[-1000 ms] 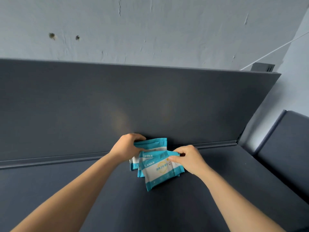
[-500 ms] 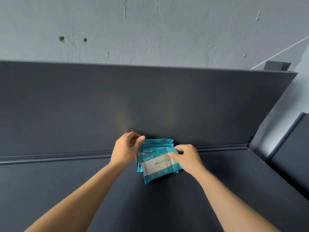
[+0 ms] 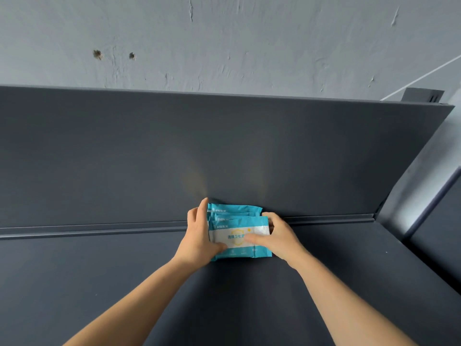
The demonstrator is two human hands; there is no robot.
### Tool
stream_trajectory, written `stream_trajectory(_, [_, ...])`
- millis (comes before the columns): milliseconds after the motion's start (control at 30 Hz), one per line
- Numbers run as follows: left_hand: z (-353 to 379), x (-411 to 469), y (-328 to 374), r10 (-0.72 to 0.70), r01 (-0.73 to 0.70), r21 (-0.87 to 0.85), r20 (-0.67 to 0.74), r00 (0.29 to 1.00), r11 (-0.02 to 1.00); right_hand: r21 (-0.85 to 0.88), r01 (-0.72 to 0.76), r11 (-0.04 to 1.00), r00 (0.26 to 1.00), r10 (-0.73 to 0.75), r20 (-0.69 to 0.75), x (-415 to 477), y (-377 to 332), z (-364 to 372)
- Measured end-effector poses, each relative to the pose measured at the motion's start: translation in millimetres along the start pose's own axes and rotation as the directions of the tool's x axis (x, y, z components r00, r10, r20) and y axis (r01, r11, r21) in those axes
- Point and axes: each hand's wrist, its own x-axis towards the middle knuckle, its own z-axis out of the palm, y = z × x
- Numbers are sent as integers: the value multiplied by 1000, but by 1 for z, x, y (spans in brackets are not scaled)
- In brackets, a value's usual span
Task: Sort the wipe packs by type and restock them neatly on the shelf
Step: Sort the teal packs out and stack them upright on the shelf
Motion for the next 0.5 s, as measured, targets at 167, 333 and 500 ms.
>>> stream_trajectory(167, [-1, 4, -5, -117, 118, -80, 11, 993, 990, -32, -17, 999, 998, 19, 66, 0, -12, 3])
stream_trajectory(333, [-1, 9, -2, -220, 222, 73, -24, 975, 972, -127, 69, 989, 997, -72, -23, -3, -12, 11])
stream_trajectory(500, [2, 9, -2, -160, 172, 73, -152, 975, 982, -150, 165, 975, 973, -186, -137, -3, -12, 17])
